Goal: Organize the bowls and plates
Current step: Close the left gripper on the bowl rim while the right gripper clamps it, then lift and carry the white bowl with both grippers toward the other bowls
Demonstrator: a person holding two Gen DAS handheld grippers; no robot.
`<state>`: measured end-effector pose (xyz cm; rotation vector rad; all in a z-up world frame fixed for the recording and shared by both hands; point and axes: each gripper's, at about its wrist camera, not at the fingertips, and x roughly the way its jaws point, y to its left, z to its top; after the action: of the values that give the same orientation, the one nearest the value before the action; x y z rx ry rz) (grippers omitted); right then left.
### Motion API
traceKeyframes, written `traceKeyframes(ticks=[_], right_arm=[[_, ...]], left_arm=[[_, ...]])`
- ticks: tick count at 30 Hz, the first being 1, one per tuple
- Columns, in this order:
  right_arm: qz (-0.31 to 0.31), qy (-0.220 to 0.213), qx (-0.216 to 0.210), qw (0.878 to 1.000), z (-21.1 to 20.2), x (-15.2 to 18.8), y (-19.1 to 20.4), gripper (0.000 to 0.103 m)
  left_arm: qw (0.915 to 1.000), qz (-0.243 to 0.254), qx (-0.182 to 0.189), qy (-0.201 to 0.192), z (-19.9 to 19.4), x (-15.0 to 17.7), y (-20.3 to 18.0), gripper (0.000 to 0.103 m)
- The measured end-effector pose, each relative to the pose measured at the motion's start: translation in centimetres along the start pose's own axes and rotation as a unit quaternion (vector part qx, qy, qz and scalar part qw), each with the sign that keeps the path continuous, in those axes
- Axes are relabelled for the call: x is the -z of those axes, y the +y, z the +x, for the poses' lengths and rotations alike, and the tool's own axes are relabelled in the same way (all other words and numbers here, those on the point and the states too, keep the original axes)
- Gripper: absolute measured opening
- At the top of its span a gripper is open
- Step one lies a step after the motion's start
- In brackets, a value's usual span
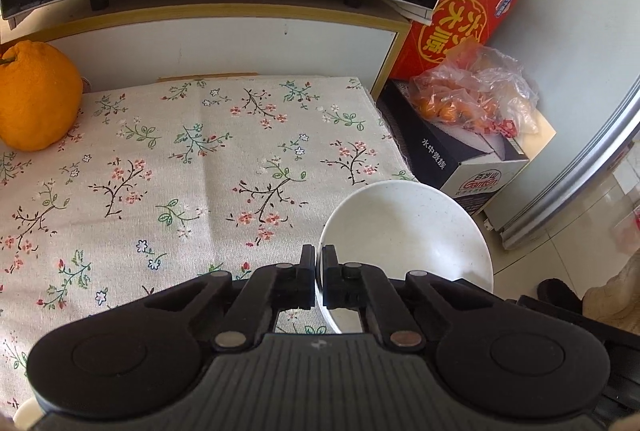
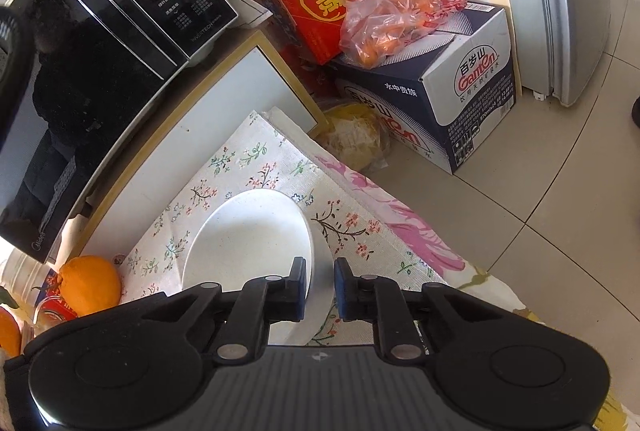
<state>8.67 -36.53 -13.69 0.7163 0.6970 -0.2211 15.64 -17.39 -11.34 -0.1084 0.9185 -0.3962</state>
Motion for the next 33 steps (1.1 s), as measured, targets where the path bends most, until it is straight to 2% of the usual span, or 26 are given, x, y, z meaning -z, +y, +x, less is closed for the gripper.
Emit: traceKeyframes(ticks=[9, 16, 23, 28, 33], right_arm=[[-0.016, -0.039, -0.029, 0.999, -4.0, -1.0, 1.5, 0.011], [-0.035, -0.043, -0.040, 0.998, -7.9, -0.7, 1.9, 0.012], [-0.022, -0.015, -0.059, 0.998, -12.3, 1.1, 0.6, 0.012], [-0.053, 0.004, -0.065, 0.996, -14.9, 3.1, 1.3, 0.013], [-0.103, 0.027, -0.066, 0.992, -16.7, 6.8, 1.8, 0.013]], left_arm=[[0.9987, -0.026, 0.025, -0.036, -3.8, -0.9, -0.4, 0.003], [0.9971, -0.048, 0.033, -0.049, -7.8, -0.1, -1.4, 0.004], [0.9964, -0.060, 0.027, -0.053, -12.7, 3.1, -2.0, 0.005], [0.9960, -0.071, 0.015, -0.051, -15.5, 5.8, -1.5, 0.005], [0.9947, -0.088, 0.001, -0.053, -18.2, 9.2, -0.3, 0.005]])
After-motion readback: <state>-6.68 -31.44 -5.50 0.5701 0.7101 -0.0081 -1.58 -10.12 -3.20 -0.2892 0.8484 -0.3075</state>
